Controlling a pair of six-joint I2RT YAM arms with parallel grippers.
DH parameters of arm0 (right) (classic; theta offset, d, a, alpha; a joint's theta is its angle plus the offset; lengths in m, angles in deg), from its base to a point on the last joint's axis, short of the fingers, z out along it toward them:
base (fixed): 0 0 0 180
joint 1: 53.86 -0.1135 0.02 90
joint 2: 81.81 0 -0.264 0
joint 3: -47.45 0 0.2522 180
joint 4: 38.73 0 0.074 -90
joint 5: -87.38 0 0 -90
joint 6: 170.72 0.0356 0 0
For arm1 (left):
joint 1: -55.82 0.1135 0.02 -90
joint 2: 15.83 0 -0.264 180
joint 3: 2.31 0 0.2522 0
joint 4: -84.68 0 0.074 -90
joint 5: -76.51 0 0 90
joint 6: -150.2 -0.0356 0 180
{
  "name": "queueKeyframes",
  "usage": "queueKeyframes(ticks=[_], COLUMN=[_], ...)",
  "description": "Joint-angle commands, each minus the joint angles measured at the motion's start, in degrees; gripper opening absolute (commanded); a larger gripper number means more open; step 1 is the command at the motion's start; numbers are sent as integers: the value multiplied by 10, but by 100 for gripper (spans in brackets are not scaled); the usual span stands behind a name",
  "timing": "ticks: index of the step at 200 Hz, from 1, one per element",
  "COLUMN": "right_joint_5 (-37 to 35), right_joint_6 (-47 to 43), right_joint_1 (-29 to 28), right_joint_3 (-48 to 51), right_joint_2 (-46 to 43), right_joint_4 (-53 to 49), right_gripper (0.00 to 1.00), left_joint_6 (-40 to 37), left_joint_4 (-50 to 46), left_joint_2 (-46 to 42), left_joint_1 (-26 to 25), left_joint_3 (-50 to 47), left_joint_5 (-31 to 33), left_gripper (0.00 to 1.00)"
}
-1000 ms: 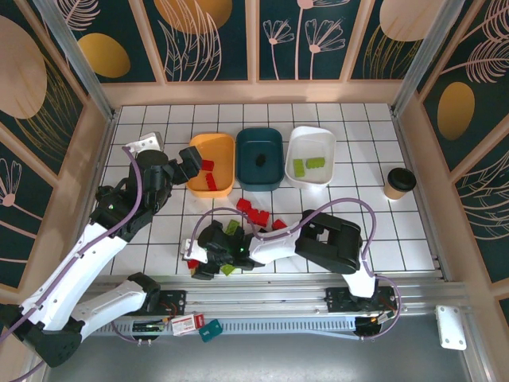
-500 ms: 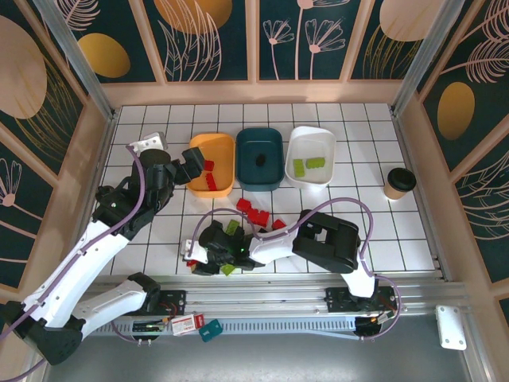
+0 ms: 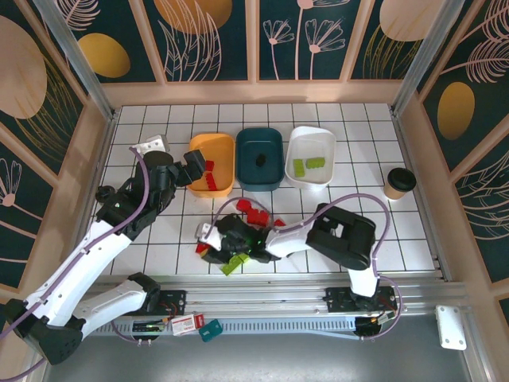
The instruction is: Sort the legos into containers by color
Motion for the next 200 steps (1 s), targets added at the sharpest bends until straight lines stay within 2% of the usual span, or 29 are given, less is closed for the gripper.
queueKeyframes(ticks=[1, 19, 43, 65, 99, 145, 159, 178, 200], right_joint_5=[80, 121, 123, 112, 104, -37, -62, -71, -73], right_joint_6=[95, 143, 169, 186, 228, 164, 157, 153, 151], right_joint_1=[43, 72, 112, 153, 200, 204, 206, 209, 210], right_joint_3=[30, 48, 64, 33, -51, -240, -280, -319, -329], right_joint_2=[-57, -77, -106, -114, -70, 48, 77, 99, 89], right_joint_4=[101, 136, 147, 105, 38, -149, -177, -182, -162], right_gripper=[24, 24, 24, 23, 23, 25, 35, 60, 71], left_joint_6=[2, 5, 7, 13, 25, 34, 36, 38, 37], left_joint_4=[16, 17, 18, 19, 21, 23, 23, 24, 25], left_joint_2=[-4, -3, -10, -23, -41, -48, -48, -50, -48], left_joint_1=[4, 4, 3, 4, 3, 3, 4, 3, 3], left_joint_3=[-11, -18, -27, -48, -75, -100, -104, -108, -110], left_joint_5=[11, 11, 18, 26, 31, 19, 15, 11, 5], left_gripper=[99, 99, 99, 99, 99, 99, 99, 99, 99])
